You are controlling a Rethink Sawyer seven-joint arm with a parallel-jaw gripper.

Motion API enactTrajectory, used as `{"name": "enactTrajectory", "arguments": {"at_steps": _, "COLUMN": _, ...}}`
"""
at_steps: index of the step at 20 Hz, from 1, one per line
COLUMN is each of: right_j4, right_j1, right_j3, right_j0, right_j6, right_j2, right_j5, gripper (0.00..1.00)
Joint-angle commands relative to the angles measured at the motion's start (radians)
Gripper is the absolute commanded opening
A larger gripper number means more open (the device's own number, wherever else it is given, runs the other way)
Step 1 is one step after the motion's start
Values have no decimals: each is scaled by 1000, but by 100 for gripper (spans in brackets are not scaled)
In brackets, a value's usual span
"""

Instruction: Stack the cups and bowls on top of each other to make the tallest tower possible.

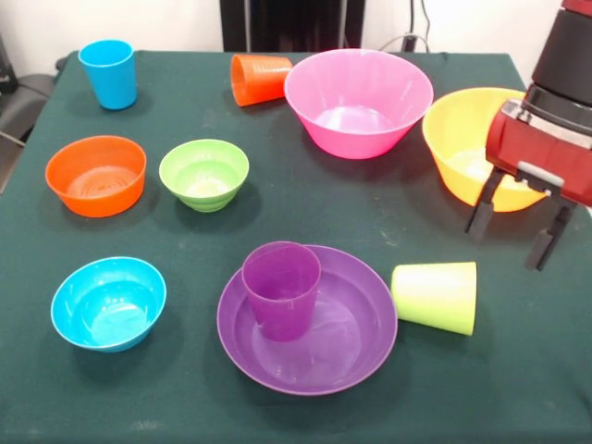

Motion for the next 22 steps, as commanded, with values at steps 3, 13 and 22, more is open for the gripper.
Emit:
{"name": "enactTrajectory", "arguments": {"at_steps": 3, "right_j4": -129, "right_j1": -149, "right_j3": 258, "right_j0": -93, "right_j6": -224, "right_j2": 181, "right_j5": 34, "gripper": 100}}
{"name": "enactTrajectory", "arguments": {"at_steps": 13, "right_j4": -258, "right_j1": -258, "right_j3": 354, "right_j0": -214, "right_j6": -338, "right_j2": 292, "right_j5": 4, "gripper": 100}}
{"name": "enactTrajectory", "arguments": {"at_steps": 22, "right_j4": -366, "right_j1": -281, "right_j3": 381, "right_j0": -295, "right_j6": -347, "right_j2": 381, "right_j5": -43, "gripper": 100}}
